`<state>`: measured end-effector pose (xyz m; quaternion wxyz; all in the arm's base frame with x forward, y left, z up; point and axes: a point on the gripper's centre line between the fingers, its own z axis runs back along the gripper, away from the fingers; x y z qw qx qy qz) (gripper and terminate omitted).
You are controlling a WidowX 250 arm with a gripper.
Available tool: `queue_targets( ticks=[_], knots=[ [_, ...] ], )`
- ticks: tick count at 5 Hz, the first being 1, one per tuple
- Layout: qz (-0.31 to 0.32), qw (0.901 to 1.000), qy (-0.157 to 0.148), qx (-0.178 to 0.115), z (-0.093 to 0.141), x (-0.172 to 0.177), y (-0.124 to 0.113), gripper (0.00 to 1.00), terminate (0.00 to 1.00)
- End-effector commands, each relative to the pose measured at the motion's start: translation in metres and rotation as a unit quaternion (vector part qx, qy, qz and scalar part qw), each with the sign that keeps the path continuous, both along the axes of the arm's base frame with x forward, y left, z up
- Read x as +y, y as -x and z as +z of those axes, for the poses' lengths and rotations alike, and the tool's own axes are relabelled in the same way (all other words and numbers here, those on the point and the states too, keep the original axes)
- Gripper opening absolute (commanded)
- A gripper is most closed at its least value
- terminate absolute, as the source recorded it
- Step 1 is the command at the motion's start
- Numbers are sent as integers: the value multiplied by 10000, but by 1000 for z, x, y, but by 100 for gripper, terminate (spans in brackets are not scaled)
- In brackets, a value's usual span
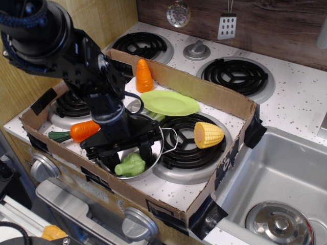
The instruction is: Take broccoli out of pan
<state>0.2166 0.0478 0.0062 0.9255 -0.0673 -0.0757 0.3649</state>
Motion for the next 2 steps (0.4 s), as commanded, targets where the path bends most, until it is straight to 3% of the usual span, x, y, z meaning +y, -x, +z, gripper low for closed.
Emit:
queue_targets(
  ticks=[1,2],
  knots=[
    [-166,9994,264,122,33,10,-26,0,0],
    [-148,9988,262,391,59,27,-38,0,0]
  ],
)
